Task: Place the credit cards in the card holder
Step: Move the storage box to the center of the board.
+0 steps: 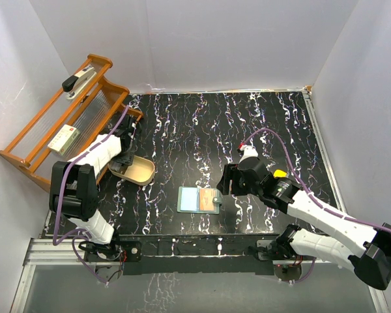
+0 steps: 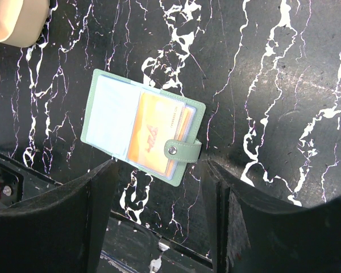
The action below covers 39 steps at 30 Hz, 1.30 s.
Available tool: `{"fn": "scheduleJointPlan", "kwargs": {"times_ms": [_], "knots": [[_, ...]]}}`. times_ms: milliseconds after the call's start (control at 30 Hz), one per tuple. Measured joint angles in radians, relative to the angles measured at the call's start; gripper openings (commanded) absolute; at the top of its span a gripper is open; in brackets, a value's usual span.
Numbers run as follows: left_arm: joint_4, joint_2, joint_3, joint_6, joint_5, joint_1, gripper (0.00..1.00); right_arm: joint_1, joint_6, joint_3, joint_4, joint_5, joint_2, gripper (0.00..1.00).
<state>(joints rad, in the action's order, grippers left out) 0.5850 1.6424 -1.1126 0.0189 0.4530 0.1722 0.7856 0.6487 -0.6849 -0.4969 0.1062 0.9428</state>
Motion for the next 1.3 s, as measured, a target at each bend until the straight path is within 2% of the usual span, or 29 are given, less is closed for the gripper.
{"fn": "scheduleJointPlan", "kwargs": {"times_ms": [233, 433, 633, 833, 1100, 1300], "knots": [[0.000, 0.000, -0.016, -0.009, -0.015, -0.001, 0.56, 0.000, 0.020, 0.000, 0.006, -0.005, 0.000, 0.56], [-0.001, -0.035, -0.016, -0.039, -0.053, -0.014, 0.57, 0.000, 0.133, 0.000, 0.101, -0.048, 0.060, 0.53], [0.000, -0.145, -0.016, -0.092, -0.114, -0.018, 0.58, 0.007, 0.235, -0.081, 0.189, -0.071, 0.282, 0.51], [-0.002, -0.231, -0.005, -0.154, -0.126, -0.019, 0.59, 0.061, 0.299, -0.296, 0.285, -0.043, 0.536, 0.51], [0.007, -0.238, 0.017, -0.161, -0.089, -0.019, 0.59, 0.152, 0.331, -0.586, 0.370, -0.008, 0.858, 0.50], [-0.008, -0.248, 0.011, -0.116, -0.031, -0.019, 0.59, 0.185, 0.344, -0.756, 0.353, -0.015, 1.075, 0.46]]}}
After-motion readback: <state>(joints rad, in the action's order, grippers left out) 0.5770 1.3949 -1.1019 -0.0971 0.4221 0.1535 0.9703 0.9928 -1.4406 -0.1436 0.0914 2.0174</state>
